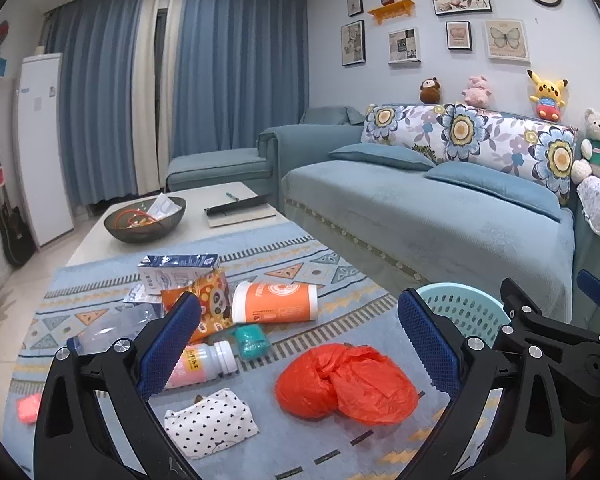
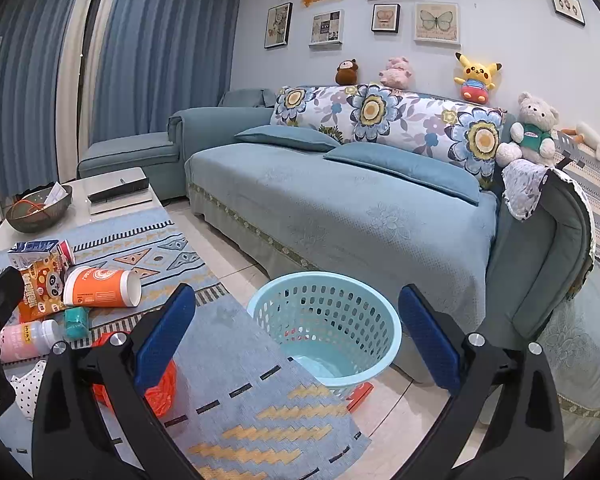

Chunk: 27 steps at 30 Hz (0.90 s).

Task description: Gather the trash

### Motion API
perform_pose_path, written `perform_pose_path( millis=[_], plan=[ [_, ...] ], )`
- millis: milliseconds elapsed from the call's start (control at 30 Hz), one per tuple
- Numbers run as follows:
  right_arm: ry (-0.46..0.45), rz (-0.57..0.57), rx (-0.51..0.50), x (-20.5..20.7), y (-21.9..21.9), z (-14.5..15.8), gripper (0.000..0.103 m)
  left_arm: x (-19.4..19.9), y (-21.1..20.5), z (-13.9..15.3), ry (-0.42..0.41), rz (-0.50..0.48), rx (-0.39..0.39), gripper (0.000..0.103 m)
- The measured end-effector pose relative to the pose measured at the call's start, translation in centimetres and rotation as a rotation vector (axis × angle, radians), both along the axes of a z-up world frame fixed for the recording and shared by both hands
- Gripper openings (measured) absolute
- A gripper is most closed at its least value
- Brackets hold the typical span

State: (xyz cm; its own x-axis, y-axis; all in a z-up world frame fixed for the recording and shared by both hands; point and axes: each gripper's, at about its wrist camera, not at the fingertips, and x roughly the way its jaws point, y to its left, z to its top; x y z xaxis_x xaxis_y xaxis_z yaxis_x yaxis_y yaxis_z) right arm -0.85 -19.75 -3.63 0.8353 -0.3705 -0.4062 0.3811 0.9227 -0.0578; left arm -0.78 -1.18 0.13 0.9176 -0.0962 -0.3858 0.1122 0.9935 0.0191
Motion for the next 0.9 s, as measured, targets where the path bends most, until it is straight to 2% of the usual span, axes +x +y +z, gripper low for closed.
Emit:
perform_pose_path(
  millis=[900],
  plan=[
    [0.011, -0.004, 0.024, 0.2, -0.5, -0.22, 0.097, 0.1, -0.04, 0.11, -0.006, -0.004, 0.017, 0.095]
  ],
)
